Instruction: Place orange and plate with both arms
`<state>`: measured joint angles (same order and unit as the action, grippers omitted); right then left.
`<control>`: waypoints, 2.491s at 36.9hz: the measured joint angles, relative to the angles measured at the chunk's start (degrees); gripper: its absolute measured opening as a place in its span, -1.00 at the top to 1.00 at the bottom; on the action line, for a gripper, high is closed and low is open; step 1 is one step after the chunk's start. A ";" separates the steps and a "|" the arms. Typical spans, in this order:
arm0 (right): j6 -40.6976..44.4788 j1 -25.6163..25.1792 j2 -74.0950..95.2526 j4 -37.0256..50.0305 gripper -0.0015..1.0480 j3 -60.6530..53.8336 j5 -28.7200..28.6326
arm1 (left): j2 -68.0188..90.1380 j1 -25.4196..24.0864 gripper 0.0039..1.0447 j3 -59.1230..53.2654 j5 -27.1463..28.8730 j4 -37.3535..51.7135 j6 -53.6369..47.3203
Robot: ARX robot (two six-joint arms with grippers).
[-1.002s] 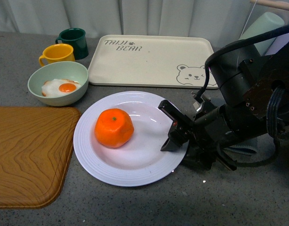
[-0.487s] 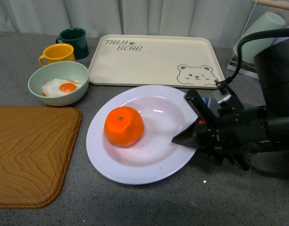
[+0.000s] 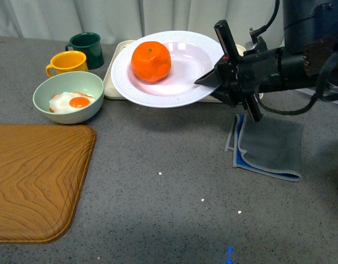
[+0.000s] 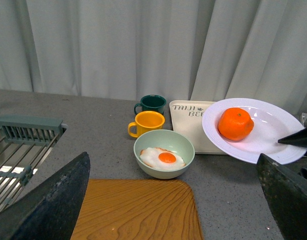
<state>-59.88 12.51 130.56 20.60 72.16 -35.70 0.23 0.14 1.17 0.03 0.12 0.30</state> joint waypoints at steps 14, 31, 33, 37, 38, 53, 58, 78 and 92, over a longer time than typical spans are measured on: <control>0.68 0.26 14.64 -20.20 0.92 26.32 5.46 | 0.00 0.00 -0.88 0.00 0.00 0.00 -0.02; 7.93 0.74 17.46 -25.09 0.34 32.11 12.92 | 0.00 0.00 -0.88 0.00 0.02 0.00 -0.02; 9.27 0.68 17.14 -24.74 0.24 31.23 13.81 | 0.00 0.00 -0.88 0.00 0.00 0.00 -0.02; 13.27 0.52 15.17 -22.62 -0.06 27.76 15.69 | 0.00 0.00 -0.88 0.00 0.00 0.00 -0.02; 15.04 0.46 14.01 -21.57 -0.16 26.34 15.56 | -0.02 0.00 -0.88 0.00 0.00 0.00 -0.02; 55.91 -1.99 -8.52 48.02 0.31 -19.12 45.90 | -0.02 0.00 -0.88 0.00 -0.02 0.00 -0.02; 58.60 -4.22 -17.84 52.26 0.75 -31.06 44.57 | -0.02 0.00 -0.88 0.00 -0.02 0.00 -0.02; 59.71 -8.50 -43.10 51.87 0.98 -58.12 39.85 | -0.02 0.00 -0.88 0.00 -0.02 0.00 -0.02; 59.71 -12.44 -63.14 39.28 0.98 -65.44 35.98 | -0.02 0.00 -0.88 0.00 -0.04 0.00 -0.02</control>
<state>-0.16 0.08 67.42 59.88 6.72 0.27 0.21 0.14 1.17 -0.01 0.12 0.27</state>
